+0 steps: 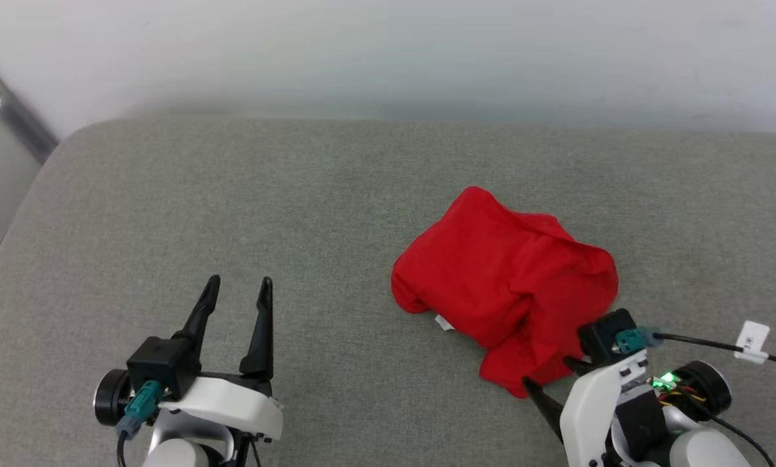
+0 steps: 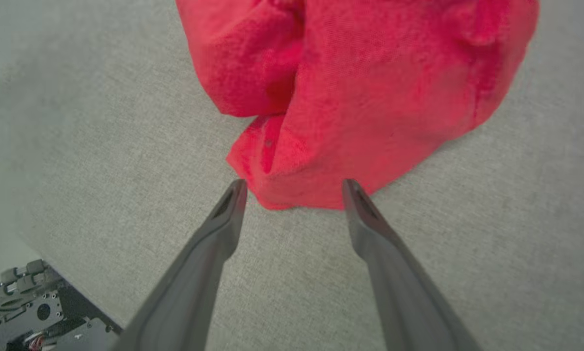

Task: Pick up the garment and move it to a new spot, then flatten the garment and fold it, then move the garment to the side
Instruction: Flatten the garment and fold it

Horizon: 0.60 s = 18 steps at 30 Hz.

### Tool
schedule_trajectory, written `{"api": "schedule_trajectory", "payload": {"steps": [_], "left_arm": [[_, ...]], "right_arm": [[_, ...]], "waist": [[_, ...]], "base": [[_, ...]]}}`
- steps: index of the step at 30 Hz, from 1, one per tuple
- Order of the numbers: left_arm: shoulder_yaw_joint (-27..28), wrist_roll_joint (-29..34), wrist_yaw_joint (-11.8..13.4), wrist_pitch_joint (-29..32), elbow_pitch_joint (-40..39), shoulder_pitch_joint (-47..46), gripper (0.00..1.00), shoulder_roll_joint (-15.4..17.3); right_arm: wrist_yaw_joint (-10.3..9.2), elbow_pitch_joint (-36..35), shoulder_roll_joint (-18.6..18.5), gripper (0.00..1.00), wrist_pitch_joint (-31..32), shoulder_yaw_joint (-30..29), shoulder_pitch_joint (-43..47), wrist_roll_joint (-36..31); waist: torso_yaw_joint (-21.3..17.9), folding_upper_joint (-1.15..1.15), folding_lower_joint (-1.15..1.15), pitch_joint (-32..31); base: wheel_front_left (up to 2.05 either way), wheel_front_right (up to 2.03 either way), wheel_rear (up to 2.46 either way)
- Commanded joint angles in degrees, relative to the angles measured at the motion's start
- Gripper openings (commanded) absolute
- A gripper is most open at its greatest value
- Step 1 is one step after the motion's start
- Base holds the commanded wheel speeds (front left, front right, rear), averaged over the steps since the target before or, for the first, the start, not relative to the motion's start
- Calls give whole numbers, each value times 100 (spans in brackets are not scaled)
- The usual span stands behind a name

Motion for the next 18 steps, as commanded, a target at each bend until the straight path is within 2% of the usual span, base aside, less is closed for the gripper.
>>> {"api": "schedule_trajectory", "payload": {"steps": [1,3,5,14,15,16,17,18], "left_arm": [[-27,43,-53,-31,-25,-88,100,-35],[-31,65,-155,-38,31,-231,100,-127],[3,74,-192,-39,39,-307,100,-192],[221,184,-381,-30,136,-395,100,-405],[244,205,-385,-30,144,-377,100,-419],[269,229,-405,-30,162,-361,100,-433],[287,242,-427,-30,171,-351,100,-447],[307,274,-432,-30,179,-348,100,-464]], "right_arm": [[-3,54,-127,100,138,136,-145,152],[-3,407,-373,100,434,461,-517,434],[-3,687,-484,100,511,577,-675,442],[-3,2012,-477,100,868,998,-833,952],[-3,2076,-482,96,875,1036,-840,1000],[-3,2121,-477,62,853,1061,-858,1066],[-3,2135,-470,21,806,1094,-881,1110],[-2,2120,-464,0,733,1109,-932,1143]], "waist": [[164,0,0,160],[332,0,0,357],[397,0,0,448],[487,0,0,634],[478,0,0,628],[466,0,0,618],[450,0,0,606],[435,0,0,597]], "base": [[0,0,0],[0,0,0],[0,0,0],[0,0,0],[0,0,0],[0,0,0],[0,0,0],[0,0,0]]}}
